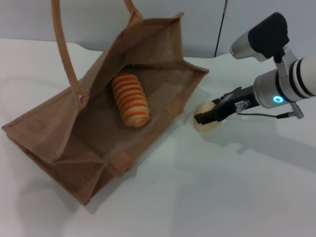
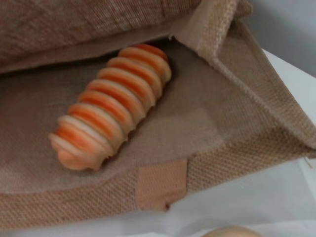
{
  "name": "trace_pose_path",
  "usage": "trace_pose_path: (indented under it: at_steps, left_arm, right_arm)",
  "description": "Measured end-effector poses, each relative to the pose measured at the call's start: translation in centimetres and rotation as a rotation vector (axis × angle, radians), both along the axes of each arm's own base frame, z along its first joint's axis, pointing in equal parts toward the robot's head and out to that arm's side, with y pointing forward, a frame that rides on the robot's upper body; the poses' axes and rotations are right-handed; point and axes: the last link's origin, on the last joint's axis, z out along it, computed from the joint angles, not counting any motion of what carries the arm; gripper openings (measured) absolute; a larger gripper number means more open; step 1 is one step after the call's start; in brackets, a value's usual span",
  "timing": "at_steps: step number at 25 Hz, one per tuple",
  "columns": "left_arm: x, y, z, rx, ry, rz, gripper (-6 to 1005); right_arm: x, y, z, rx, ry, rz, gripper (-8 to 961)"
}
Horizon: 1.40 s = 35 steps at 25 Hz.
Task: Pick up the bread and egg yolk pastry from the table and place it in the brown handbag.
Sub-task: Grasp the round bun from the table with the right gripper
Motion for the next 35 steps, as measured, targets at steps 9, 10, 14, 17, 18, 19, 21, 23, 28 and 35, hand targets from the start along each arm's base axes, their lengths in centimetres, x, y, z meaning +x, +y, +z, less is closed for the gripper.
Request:
trace_pose_path:
  at_steps: [9,10,14,17,18,19,21,23,28,35]
  left_arm:
    - [-0.12,0.05,-0.12,-0.005,-0.001,0.005,120]
    - [-0.13,0.06,-0.13,-0.005,-0.001,0.005,120]
    - [-0.16,0.07,-0.14,-0.006,-0.002,0.006,120]
    - [-0.16,0.07,-0.14,-0.006,-0.002,0.006,121]
    - [-0.16,0.07,-0.14,-0.006,-0.002,0.006,121]
    - [-0.16,0.07,-0.14,-0.006,-0.002,0.006,121]
    - [-0.16,0.07,-0.14,-0.006,-0.002,0.006,121]
    - [-0.16,0.07,-0.14,-0.006,-0.002,0.006,121]
    - [-0.15,0.06,-0.14,-0.006,-0.002,0.007,121]
    - [-0.29,0.04,-0.07,-0.004,-0.001,0.009,121]
  right_arm:
    - [-0.08,-0.01,-0.08,-0.003,0.009,-0.014,741]
    - [-0.09,0.0,-0.07,-0.003,0.009,-0.014,726]
    - [-0.11,0.05,0.0,-0.001,0.012,-0.015,677]
    - [-0.13,0.15,0.12,0.006,0.021,-0.024,649]
    - [-0.12,0.18,0.18,0.009,0.024,-0.03,640]
    - [-0.1,0.19,0.2,0.011,0.027,-0.035,631]
    - [-0.1,0.19,0.21,0.011,0.028,-0.038,613]
    - [-0.11,0.2,0.23,0.012,0.028,-0.039,596]
    - [-0.15,0.22,0.22,0.011,0.026,-0.036,559]
    - [-0.11,0.22,0.27,0.014,0.028,-0.037,530]
